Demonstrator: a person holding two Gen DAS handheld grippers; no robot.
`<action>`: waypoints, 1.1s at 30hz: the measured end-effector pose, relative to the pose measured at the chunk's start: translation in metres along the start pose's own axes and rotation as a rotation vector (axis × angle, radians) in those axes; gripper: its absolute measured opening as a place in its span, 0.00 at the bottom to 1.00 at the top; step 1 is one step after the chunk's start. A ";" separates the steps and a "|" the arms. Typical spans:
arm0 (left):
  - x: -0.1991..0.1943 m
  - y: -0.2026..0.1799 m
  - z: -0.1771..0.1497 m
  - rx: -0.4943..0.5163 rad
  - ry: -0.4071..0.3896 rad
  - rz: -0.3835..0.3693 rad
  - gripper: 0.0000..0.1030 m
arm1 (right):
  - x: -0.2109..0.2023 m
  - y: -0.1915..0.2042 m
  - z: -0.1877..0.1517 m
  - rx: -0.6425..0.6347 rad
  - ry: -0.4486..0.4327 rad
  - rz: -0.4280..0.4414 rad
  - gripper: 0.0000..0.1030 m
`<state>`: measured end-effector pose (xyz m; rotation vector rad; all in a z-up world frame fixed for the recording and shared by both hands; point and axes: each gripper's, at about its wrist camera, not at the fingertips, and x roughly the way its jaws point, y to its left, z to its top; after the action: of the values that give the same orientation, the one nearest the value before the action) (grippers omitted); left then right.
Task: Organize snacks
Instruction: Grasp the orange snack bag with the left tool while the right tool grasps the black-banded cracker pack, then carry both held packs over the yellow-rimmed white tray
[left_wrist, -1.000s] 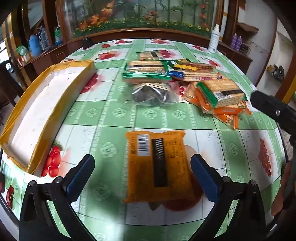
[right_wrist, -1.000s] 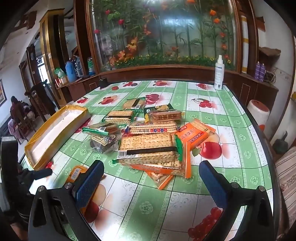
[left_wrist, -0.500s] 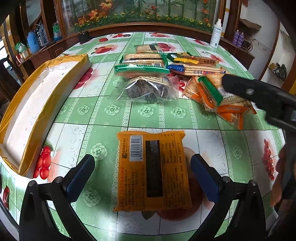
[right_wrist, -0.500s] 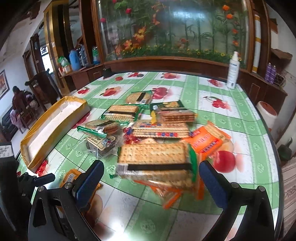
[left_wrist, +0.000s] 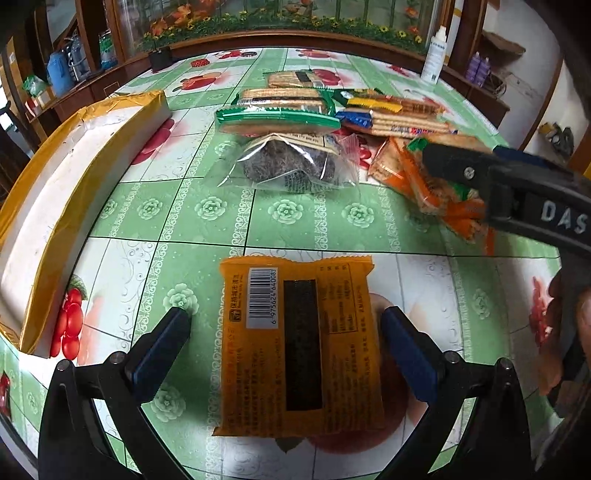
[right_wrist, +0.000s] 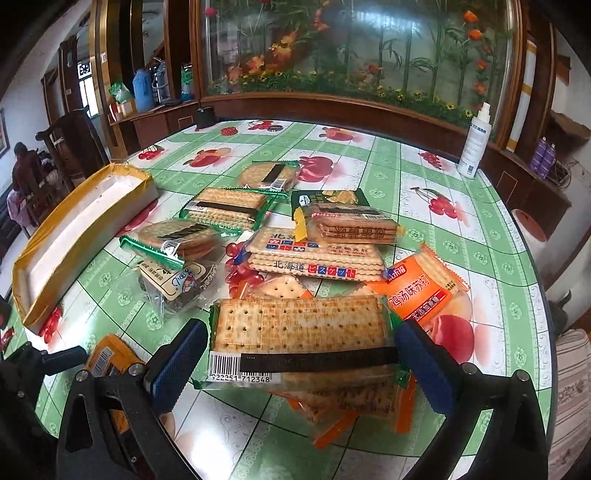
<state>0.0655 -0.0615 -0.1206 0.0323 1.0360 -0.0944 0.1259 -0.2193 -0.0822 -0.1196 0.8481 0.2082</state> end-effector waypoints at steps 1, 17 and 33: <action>0.000 0.000 0.000 0.003 -0.001 -0.002 1.00 | 0.000 -0.001 0.000 0.000 0.000 0.006 1.00; -0.015 0.004 0.001 0.029 -0.067 -0.039 0.68 | -0.024 -0.010 -0.005 0.068 -0.112 0.094 0.87; -0.055 0.052 0.004 -0.030 -0.168 0.005 0.68 | -0.056 0.004 0.002 0.091 -0.174 0.189 0.86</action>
<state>0.0457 -0.0066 -0.0726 0.0001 0.8695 -0.0756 0.0899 -0.2227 -0.0387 0.0641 0.6944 0.3514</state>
